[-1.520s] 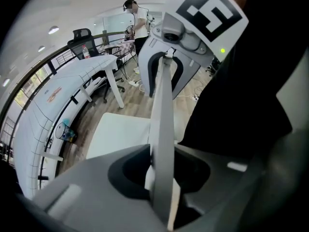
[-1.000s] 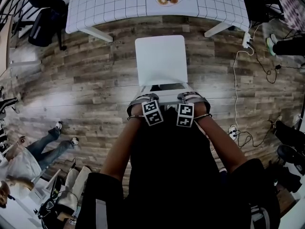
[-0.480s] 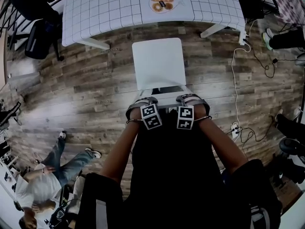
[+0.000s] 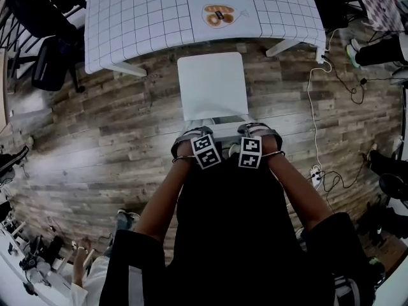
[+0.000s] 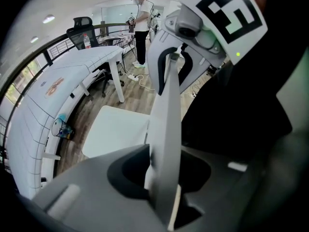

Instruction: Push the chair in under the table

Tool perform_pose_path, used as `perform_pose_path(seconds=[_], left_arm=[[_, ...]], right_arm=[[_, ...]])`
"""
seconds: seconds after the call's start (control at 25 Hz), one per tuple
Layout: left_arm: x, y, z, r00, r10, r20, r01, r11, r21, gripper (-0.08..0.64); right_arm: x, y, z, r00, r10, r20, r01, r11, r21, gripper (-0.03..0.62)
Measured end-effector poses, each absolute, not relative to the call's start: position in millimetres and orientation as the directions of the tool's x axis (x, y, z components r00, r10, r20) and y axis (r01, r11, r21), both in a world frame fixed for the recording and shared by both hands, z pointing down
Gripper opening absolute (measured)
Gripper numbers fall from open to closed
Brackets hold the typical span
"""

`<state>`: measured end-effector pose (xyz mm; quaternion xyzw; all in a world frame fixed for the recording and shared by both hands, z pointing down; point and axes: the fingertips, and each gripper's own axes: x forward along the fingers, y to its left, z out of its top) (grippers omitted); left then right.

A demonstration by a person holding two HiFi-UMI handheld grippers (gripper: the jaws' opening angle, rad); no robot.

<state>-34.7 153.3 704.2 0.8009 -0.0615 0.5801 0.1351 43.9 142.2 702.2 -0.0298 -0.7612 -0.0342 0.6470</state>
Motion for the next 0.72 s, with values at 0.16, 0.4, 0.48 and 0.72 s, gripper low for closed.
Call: perform_pose_path(seconds=[0.16, 0.4, 0.48, 0.72], left_arm=[[-37, 139, 706, 0.318, 0.056, 0.946, -0.250, -0.958, 0.141, 0.109], [-46, 123, 708, 0.319, 0.066, 0.946, -0.225, -0.964, 0.143, 0.109], [-49, 117, 707, 0.319, 0.061, 0.946, -0.221, -0.966, 0.137, 0.109], [-56, 103, 711, 0.313, 0.056, 0.948, -0.212, -0.969, 0.127, 0.109]], right_arm=[[42, 128, 705, -0.150, -0.001, 0.989, 0.058, 0.998, 0.010, 0.081], [33, 114, 705, -0.137, -0.005, 0.991, 0.080, 0.997, 0.016, 0.078], [30, 108, 705, -0.140, 0.002, 0.990, 0.075, 0.997, 0.009, 0.078], [23, 94, 708, -0.132, -0.030, 0.991, 0.068, 0.997, 0.039, 0.078]])
